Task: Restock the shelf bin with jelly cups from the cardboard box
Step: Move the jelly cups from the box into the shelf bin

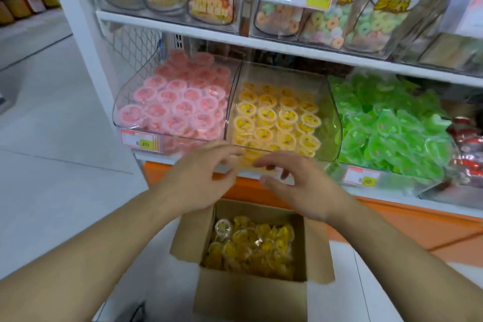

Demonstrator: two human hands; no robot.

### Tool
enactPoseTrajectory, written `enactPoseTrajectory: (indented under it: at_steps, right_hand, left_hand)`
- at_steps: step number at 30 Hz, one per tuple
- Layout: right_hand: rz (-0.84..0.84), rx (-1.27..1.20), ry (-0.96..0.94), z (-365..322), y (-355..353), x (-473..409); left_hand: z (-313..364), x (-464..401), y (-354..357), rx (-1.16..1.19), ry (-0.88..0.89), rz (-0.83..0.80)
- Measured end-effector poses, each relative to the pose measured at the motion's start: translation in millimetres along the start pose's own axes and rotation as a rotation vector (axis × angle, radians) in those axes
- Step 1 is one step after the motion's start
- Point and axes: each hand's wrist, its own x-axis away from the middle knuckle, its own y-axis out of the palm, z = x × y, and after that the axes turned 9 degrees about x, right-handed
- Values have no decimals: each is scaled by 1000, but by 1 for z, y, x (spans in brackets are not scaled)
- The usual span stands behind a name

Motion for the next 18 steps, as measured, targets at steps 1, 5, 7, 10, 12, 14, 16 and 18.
enactPoseTrajectory:
  at_steps: [1,5,7,10,12,14,16,18]
  right_hand:
    - [-45,16,15,0,13,9]
    - [-293,115,62,12,68,37]
    - [-396,135,138,27,98,44]
    - [-532,112,259,53,141,48]
    - [-603,84,294,64,165,45]
    - [-631,25,328,74,189,38]
    - [-647,10,349,83,216,32]
    - [-688,55,338,94,244,27]
  left_hand:
    - [-8,11,12,4,-23,-40]
    - [-54,55,65,-18,-202,-210]
    - [-84,72,88,-20,-310,-276]
    - [-120,88,116,-42,-425,-331]
    - [-134,88,130,-36,-442,-340]
    - [-143,84,140,4,-432,-311]
    - [-151,82,147,57,-418,-265]
    - [-156,82,152,80,-405,-244]
